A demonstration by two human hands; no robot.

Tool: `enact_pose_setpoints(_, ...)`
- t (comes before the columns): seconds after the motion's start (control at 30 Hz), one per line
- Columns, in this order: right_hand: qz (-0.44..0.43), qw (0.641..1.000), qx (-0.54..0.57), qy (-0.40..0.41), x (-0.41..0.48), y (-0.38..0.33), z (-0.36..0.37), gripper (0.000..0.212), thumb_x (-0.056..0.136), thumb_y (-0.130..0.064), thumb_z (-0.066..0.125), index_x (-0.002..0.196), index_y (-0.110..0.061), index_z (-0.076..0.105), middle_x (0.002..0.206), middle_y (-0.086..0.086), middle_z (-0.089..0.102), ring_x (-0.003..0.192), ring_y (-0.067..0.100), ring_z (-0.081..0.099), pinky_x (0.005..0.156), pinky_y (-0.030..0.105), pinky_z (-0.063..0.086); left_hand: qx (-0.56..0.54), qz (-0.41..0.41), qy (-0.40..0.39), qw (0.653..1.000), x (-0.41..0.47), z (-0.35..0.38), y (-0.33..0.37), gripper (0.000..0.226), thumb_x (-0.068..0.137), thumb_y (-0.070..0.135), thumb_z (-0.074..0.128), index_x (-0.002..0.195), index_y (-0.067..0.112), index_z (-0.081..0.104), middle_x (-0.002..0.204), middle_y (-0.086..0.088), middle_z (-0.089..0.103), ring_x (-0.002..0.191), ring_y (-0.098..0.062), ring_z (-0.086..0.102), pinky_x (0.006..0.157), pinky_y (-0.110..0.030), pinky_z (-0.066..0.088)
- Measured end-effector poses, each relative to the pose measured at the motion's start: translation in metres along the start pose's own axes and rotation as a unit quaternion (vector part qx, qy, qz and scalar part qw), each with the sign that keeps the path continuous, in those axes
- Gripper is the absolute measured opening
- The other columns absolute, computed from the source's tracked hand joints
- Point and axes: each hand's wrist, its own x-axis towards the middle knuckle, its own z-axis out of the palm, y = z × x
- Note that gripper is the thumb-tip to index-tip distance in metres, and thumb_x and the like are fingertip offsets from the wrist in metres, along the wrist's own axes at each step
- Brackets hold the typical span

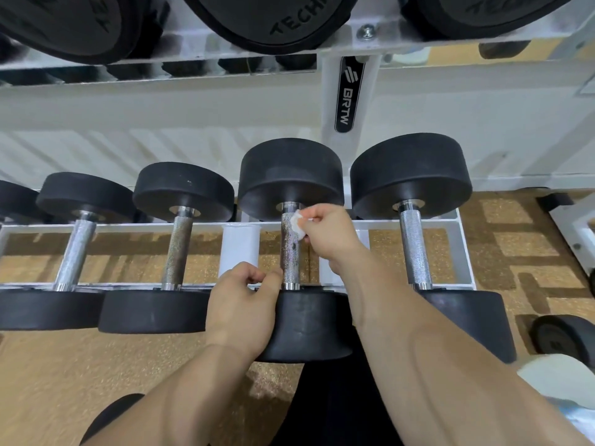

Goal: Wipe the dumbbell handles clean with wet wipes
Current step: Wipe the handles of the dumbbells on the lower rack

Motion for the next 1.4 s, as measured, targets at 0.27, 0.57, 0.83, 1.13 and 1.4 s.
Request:
enact_pose_setpoints(0.27,0.041,0.995,0.014,-0.090,-0.024,0.006,-0.005,0.011,0.085,-0.002,0.071,0.081,-0.011,0.068,0.063,0.007,0.062,0.047,0.010,0.054,0.050,0.020,0.046,-0.012,0.001,0.005,1.000,-0.002,-0.001,0.003,0.035,0.089,0.042,0.068,0.071,0.014,0.059,0.073,0.001,0.063,0.076,-0.019,0.056,0.067,-0.034,0.038)
enact_pose_setpoints(0.57,0.069,0.995,0.019,-0.073,-0.021,0.006,-0.006,0.015,0.081,-0.003,0.076,0.075,-0.011,0.064,0.063,0.008,0.062,0.045,0.011,0.052,0.050,0.023,0.046,-0.016,-0.001,0.002,1.000,0.000,0.000,0.001,0.035,0.089,0.042,0.069,0.069,0.015,0.058,0.069,0.001,0.060,0.071,-0.020,0.054,0.065,-0.034,0.037)
enact_pose_setpoints(0.83,0.047,0.996,0.082,0.006,-0.008,-0.005,0.004,0.006,0.083,-0.005,0.073,0.080,-0.010,0.070,0.061,-0.001,0.060,0.048,0.007,0.049,0.045,0.017,0.039,-0.025,-0.001,-0.002,1.000,-0.001,0.000,0.000,0.037,0.089,0.043,0.068,0.069,0.014,0.058,0.066,0.002,0.057,0.069,-0.021,0.052,0.064,-0.034,0.036)
enact_pose_setpoints(1.13,0.062,0.991,0.106,-0.049,-0.022,0.018,0.001,0.019,0.077,0.000,0.081,0.075,-0.012,0.067,0.064,0.005,0.061,0.048,0.011,0.049,0.049,0.019,0.044,-0.030,0.010,-0.001,0.999,0.000,0.000,-0.002,0.038,0.089,0.043,0.069,0.066,0.015,0.056,0.062,0.005,0.055,0.067,-0.021,0.051,0.064,-0.035,0.035)
enact_pose_setpoints(1.4,0.092,0.967,0.240,-0.006,-0.003,0.007,0.009,0.010,0.082,0.002,0.075,0.088,-0.006,0.073,0.072,0.006,0.067,0.045,0.005,0.047,0.054,0.021,0.041,-0.047,0.003,-0.002,0.999,0.000,0.000,-0.004,0.037,0.087,0.044,0.069,0.069,0.014,0.058,0.066,0.003,0.059,0.069,-0.023,0.052,0.065,-0.035,0.038)
